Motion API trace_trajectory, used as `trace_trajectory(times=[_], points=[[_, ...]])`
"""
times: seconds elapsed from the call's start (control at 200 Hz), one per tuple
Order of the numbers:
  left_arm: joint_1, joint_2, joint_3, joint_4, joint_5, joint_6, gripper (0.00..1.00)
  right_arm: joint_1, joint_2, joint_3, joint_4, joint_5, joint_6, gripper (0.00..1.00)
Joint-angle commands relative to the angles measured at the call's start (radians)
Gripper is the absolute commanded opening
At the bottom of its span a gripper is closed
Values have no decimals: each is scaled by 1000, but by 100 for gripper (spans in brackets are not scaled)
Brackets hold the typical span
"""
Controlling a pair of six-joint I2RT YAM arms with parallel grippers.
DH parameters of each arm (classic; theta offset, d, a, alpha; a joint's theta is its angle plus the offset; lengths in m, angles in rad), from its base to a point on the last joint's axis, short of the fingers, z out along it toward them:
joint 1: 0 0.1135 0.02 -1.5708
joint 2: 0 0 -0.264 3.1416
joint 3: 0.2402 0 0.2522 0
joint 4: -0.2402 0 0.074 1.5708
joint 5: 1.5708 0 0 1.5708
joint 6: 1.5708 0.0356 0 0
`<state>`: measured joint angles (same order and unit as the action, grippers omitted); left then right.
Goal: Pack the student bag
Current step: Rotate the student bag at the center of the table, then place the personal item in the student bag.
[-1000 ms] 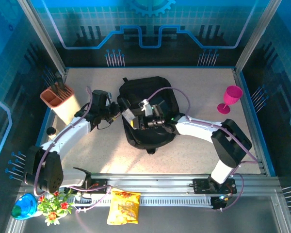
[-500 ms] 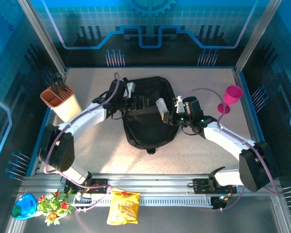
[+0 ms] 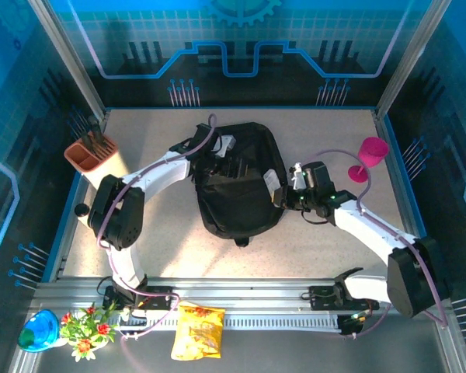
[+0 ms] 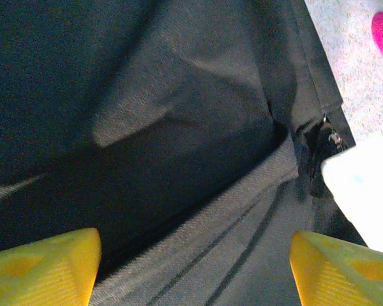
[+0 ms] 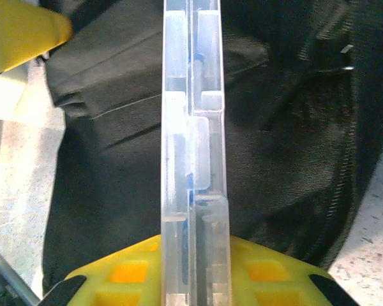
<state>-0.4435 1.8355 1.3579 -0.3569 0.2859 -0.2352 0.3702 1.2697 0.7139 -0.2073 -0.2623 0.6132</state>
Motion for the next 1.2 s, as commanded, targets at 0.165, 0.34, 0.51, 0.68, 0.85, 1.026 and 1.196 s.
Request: trace_trajectory(times=[0.165,0.34,0.51,0.68,0.85,1.026,1.196], points=[[-49,-11,-22,-48,49,57,59,-78,160,70,-39,15,-20,19],[-108,-40,-75,-21,60,83,49,-128,257,158,-20,29,-51,19],[-139,-34,-120,27,32,80,38,-149,271,242,-20,-26,-55,18],[-145,-57,-193,123,-19,84,33,-137,179,234,3,-171,-32,18],[-147,-96,-291,262,-26,85,32,-99,168,202,26,-285,53,18],[-148,-122,-361,352,-25,87,33,-42,214,197,54,-351,110,19],[-147,-105,-357,324,-46,100,34,-10,262,189,36,-373,135,19]])
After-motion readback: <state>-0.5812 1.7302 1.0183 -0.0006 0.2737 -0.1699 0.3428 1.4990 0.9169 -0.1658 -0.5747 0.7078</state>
